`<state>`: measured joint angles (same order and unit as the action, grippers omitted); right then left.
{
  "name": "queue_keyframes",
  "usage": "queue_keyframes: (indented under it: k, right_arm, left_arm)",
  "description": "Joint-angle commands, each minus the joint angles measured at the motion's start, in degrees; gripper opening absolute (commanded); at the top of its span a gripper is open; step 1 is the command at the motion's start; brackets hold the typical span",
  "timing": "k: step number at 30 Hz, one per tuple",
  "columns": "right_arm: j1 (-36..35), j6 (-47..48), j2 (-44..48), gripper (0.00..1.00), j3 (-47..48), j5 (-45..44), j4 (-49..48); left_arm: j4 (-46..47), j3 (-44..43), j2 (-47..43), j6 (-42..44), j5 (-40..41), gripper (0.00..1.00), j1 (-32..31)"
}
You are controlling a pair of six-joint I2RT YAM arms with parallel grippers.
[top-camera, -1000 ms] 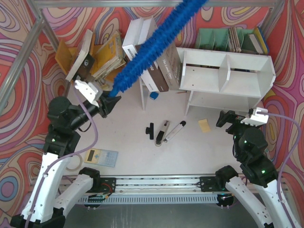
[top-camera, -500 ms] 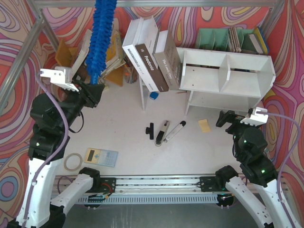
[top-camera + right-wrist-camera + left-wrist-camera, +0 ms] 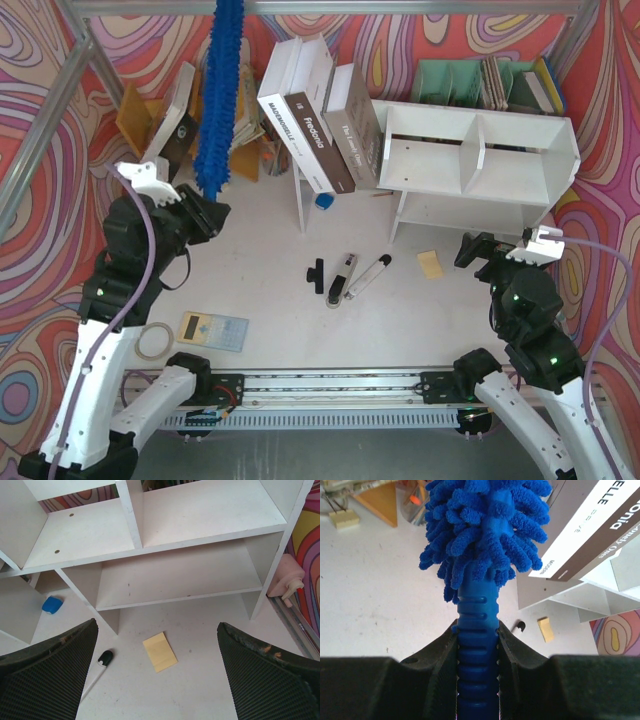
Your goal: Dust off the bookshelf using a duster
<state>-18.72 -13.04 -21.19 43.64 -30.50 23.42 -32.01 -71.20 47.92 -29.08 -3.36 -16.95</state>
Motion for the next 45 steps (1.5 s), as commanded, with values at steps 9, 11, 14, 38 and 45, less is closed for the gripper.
queue_keyframes:
  k: [9, 11, 14, 38, 45]
  right_arm:
    - [0.20, 0.65, -1.04, 0.90, -0.30, -0.68, -1.38]
    - [0.18, 0.62, -1.13, 0.90, -0.28, -0.79, -1.27]
    - [0.18, 0.65, -1.07, 0.90, -0.31, -0.86, -1.28]
    - [0.22, 0.19, -1.40, 0.90, 0.24, -0.52, -0.91]
    - [0.18, 0.18, -1.58, 0.90, 0.48, -0.13, -0.82]
  left_arm:
    - [5.78, 5.34, -4.76, -3.00, -1.41, 0.00, -12.00]
    - [5.67, 5.47, -4.67, -2.83, 0.59, 0.00, -15.44]
    - [6.09, 6.11, -4.66, -2.86, 1.87, 0.00, -18.26]
    - [-4.00, 2.67, -8.19, -2.51, 22.35, 0.00, -18.82]
    - [-4.33, -0.49, -7.18, -0.34, 21.22, 0.00, -18.82]
